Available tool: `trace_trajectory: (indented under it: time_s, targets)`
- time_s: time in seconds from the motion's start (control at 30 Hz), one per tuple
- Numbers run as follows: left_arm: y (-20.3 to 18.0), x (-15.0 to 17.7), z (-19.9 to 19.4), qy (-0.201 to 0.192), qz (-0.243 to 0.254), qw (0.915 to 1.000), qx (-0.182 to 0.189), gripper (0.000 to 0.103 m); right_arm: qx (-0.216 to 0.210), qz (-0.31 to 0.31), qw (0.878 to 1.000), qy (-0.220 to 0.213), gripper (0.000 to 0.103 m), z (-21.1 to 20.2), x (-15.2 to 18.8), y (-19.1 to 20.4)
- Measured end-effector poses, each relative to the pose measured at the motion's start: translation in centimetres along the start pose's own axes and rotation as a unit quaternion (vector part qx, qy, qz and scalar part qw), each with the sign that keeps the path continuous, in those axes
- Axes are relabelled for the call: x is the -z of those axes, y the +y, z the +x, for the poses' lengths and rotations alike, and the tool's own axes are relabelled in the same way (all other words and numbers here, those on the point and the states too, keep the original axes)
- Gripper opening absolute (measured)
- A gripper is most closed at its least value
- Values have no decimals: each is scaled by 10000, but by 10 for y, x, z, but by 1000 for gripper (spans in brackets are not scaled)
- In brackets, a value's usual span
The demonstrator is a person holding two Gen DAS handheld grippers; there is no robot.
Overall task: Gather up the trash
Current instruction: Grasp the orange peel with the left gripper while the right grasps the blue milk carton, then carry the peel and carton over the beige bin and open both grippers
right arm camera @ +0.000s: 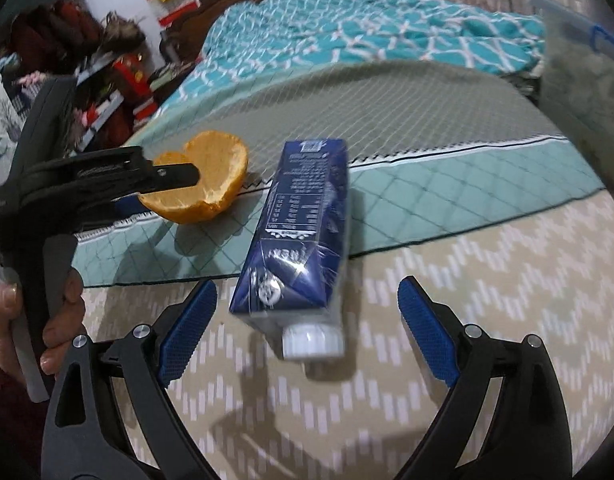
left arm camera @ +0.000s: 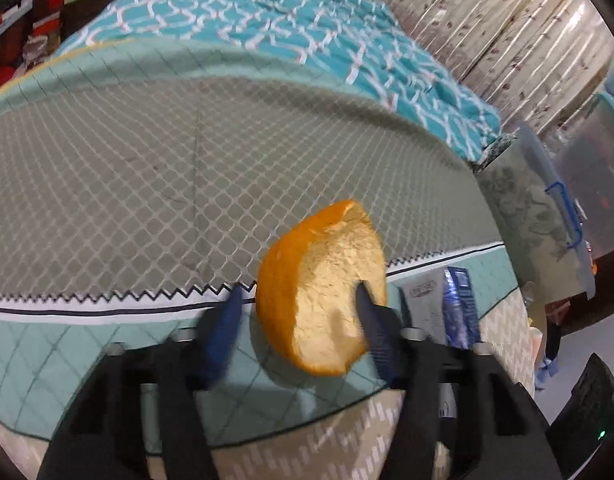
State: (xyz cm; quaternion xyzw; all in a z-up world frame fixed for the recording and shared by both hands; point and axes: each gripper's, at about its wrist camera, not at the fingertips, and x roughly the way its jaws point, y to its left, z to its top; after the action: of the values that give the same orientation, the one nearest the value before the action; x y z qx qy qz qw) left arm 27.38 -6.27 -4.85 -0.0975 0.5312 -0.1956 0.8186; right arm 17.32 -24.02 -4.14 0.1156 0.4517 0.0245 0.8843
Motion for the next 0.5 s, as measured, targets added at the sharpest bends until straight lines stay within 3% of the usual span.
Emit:
trace_trajectory:
  time_s: [0.1,0.13,0.17,0.2,0.37,0.5]
  targets:
    - [4,2,8,107,-78,9999,-50,12,30,-78,9999,94,88,10,-1,-2]
    - [5,6,9,160,-120,9998,32,11,42,-194,9998,20,78,9,0,-2]
    - [5,9,9,188,-161,9996,97,10,-139,-209,9997,48,56,6,1,-5]
    - [5,12,8,201,-200,9994,175,10,-175,-160,9997,59,53,3,2,-8]
    - [-16,27,0,299,-176,9979,549,10,-220,253,9994,-127,52,-17,13,-33]
    - [-56,34,2,455,68,9958,797,10,-55,715,9965,-432,52,-46,29,-75]
